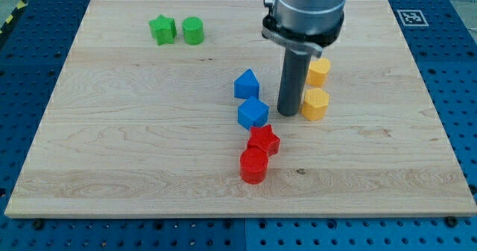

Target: Push the yellow hexagon left to the yellow heart

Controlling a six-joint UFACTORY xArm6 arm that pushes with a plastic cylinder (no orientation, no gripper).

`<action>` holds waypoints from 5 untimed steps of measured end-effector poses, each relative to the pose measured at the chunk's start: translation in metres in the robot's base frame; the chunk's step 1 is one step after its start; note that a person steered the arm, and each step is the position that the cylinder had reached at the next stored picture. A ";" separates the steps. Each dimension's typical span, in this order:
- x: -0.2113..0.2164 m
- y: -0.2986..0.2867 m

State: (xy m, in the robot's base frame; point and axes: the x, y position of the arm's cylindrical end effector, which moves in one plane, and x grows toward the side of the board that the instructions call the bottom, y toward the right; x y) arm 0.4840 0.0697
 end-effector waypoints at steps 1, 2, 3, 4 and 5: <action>0.030 0.007; 0.040 0.024; 0.040 0.039; 0.035 0.048; 0.023 0.054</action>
State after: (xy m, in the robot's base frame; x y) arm 0.5071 0.1237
